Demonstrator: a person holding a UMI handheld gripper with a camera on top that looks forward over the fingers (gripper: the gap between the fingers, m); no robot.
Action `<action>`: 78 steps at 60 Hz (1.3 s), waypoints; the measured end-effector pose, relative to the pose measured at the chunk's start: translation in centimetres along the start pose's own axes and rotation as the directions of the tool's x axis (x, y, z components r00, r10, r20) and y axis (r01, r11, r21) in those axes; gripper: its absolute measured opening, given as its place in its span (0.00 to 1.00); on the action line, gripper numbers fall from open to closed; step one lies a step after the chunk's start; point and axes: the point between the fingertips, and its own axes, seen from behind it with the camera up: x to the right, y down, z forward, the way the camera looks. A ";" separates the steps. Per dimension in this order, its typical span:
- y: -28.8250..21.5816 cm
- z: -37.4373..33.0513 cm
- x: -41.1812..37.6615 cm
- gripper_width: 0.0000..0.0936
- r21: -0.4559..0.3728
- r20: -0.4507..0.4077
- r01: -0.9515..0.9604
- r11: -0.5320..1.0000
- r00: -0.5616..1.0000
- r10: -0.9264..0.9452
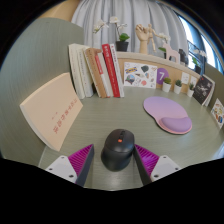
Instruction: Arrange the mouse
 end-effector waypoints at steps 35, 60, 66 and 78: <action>-1.5 2.7 -1.2 0.43 -0.157 0.016 0.039 0.987 0.999 -0.037; -23.3 -2.3 5.4 0.38 0.071 0.020 0.041 0.997 0.999 -0.043; -30.0 -5.4 10.3 0.39 0.178 -0.022 0.060 0.982 0.998 -0.057; -32.7 -3.4 20.7 0.39 0.199 -0.093 0.058 0.978 0.995 -0.040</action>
